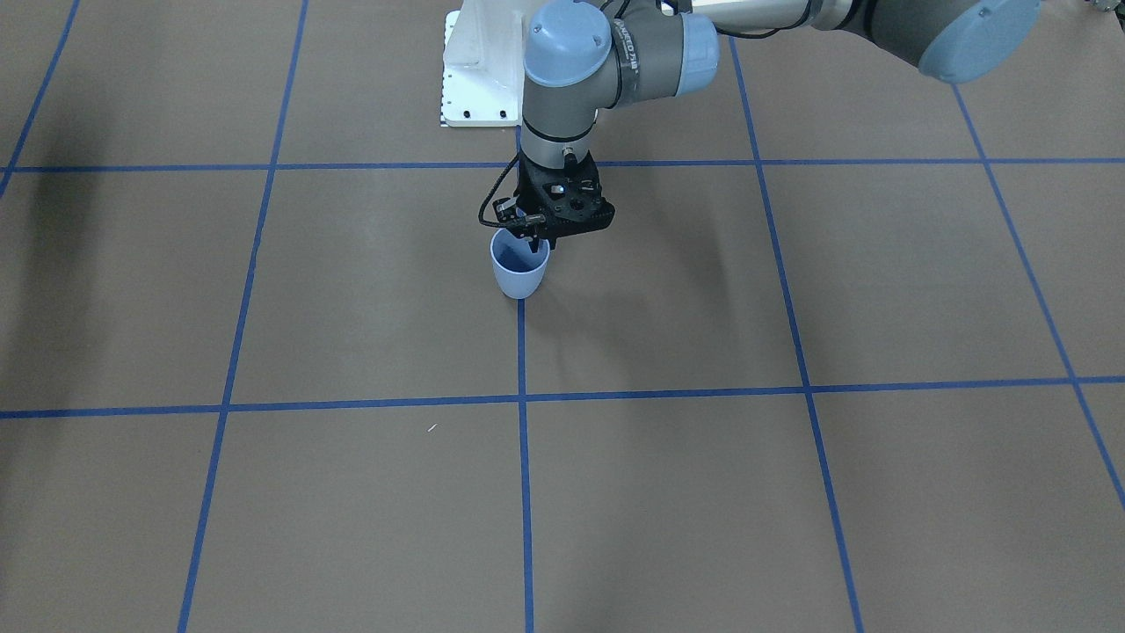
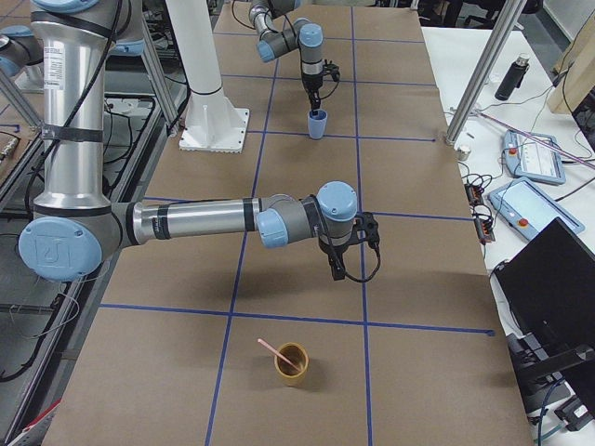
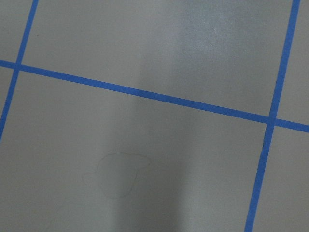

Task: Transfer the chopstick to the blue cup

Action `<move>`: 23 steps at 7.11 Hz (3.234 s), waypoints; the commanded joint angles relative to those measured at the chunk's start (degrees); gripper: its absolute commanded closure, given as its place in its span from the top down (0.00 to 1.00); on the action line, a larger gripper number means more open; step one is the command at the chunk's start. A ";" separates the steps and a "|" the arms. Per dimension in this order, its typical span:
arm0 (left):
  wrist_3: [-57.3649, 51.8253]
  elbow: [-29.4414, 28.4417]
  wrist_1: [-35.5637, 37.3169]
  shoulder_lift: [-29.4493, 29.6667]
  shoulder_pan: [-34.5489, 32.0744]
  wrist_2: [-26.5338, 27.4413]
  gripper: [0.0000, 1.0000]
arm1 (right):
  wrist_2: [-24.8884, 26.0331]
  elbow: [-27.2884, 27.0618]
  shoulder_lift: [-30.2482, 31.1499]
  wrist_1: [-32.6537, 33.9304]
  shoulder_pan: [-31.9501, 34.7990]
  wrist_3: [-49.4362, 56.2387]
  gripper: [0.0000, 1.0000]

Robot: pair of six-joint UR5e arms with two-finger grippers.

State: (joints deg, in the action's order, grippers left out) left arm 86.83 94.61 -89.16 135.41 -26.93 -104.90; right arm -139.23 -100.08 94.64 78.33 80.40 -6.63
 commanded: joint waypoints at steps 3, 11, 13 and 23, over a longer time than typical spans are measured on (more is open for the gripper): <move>0.00 18.39 3.64 -3.40 -9.41 -4.14 0.98 | 0.71 -3.00 5.35 -0.01 5.17 0.22 1.00; -9.23 20.43 2.94 -13.15 -18.07 -8.48 0.98 | 6.95 1.80 18.39 -5.27 22.52 6.20 0.89; -9.23 20.43 2.94 -13.24 -18.07 -8.48 0.98 | 6.52 2.96 18.12 -5.46 22.52 5.32 0.58; -8.08 21.49 3.02 -14.12 -17.81 -8.48 0.98 | 2.48 -6.33 18.56 -0.57 25.76 5.31 0.00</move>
State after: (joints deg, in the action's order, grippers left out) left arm 78.67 116.21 -86.13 121.34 -44.80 -113.37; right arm -135.87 -103.75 112.66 75.29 105.03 -1.82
